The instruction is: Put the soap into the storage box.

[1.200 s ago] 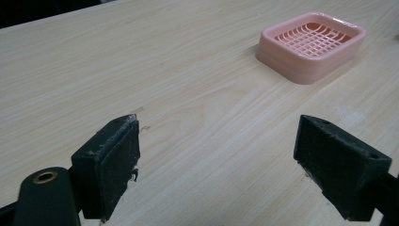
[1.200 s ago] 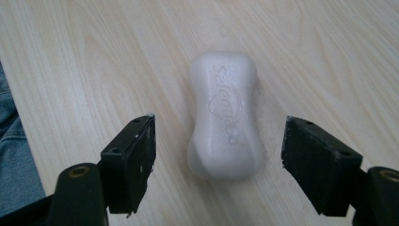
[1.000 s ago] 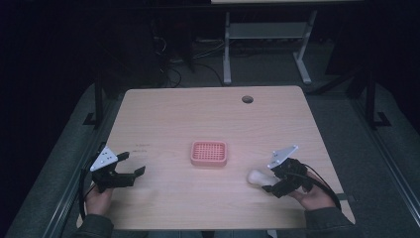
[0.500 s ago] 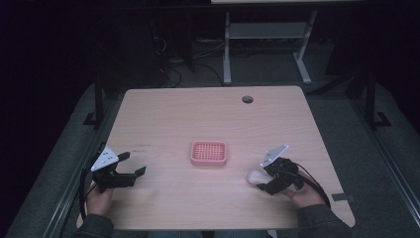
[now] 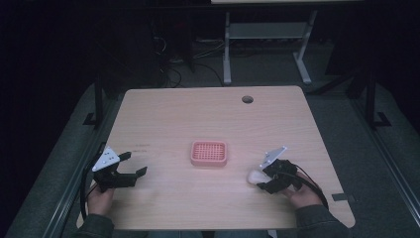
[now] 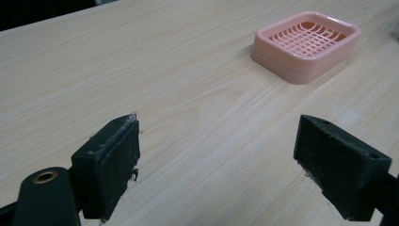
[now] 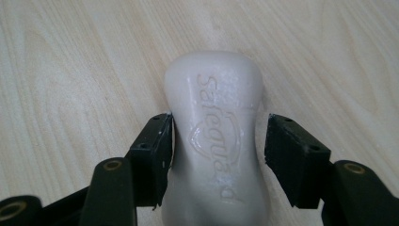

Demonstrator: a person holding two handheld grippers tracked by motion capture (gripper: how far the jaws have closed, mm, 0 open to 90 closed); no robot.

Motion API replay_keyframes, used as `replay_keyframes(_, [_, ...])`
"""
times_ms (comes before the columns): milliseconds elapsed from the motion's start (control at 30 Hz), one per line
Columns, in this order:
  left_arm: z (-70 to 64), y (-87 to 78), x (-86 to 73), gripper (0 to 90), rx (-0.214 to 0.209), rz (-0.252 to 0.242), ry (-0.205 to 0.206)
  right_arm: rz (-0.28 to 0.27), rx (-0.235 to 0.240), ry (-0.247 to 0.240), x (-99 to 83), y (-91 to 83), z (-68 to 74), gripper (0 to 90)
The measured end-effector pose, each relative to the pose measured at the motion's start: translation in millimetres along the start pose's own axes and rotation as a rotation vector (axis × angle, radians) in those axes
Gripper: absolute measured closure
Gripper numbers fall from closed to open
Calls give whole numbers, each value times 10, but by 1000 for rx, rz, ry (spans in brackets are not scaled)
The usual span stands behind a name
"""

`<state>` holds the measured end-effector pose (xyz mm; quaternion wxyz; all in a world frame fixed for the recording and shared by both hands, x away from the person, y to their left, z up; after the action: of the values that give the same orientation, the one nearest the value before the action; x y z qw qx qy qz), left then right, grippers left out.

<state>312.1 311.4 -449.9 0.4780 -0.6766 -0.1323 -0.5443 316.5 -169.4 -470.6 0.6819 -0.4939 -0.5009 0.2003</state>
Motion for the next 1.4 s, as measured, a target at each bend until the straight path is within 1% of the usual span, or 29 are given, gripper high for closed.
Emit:
replay_keyframes(167, [-4, 6, 1, 144, -2, -3, -6, -11, 20, 0, -21, 19, -2, 453])
replay_keyframes(300, [-3, 8, 2, 144, -1, -4, -7, -9, 15, -7, -19, 33, 10, 459])
replay_keyframes(333, [1, 6, 1, 144, -1, 0, -2, -8, 14, -7, -19, 37, 11, 459])
replay_keyframes(400, [-4, 8, 3, 144, 0, -5, -6, -9, 13, -6, -20, 39, 12, 458])
replay_keyframes(433, [1, 7, 1, 144, -1, 2, 2, -9, 14, -4, -22, 41, 13, 457])
replay_keyframes(500, [-1, 10, 1, 143, 2, 8, 2, 0, 7, -9, -25, 65, 12, 457])
replay_keyframes(600, [-7, 12, 1, 144, 1, 6, 1, -4, 14, -5, -23, 74, 8, 463])
replay_keyframes(667, [-3, 11, 2, 144, 1, 6, 0, -2, 7, -13, -24, 71, 7, 467])
replay_keyframes(833, [-6, 15, 1, 144, 1, 8, 3, 1, 17, -7, -22, 67, 3, 476])
replay_keyframes(1000, [1, 10, 2, 144, 1, 7, 1, 1, 16, -1, -27, 55, -5, 478])
replay_keyframes(1100, [-3, 11, 2, 144, 1, 6, 0, -12, 22, 5, -23, 34, 11, 478])
replay_keyframes(1167, [-2, 13, 2, 144, 1, 7, 1, -25, 17, -7, -12, 15, 12, 479])
replay_keyframes(1267, [-2, 13, 2, 143, 1, 6, 0, -49, 10, -8, 21, -37, 40, 480])
replay_keyframes(1400, [0, 12, 1, 144, 2, 5, 0, -64, 8, -12, 43, -75, 56, 480])
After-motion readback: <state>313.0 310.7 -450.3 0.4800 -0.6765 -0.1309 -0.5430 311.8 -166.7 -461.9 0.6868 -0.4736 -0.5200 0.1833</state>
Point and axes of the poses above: each handheld gripper's, and its own axes: y roughly forward along the jaws, x roughly out of its top, z roughly to its left, the point moved 3 cm from there along y, roughly forward along the jaws, and after that the axes turned 3 degrees about x, right-handed, at the moved point
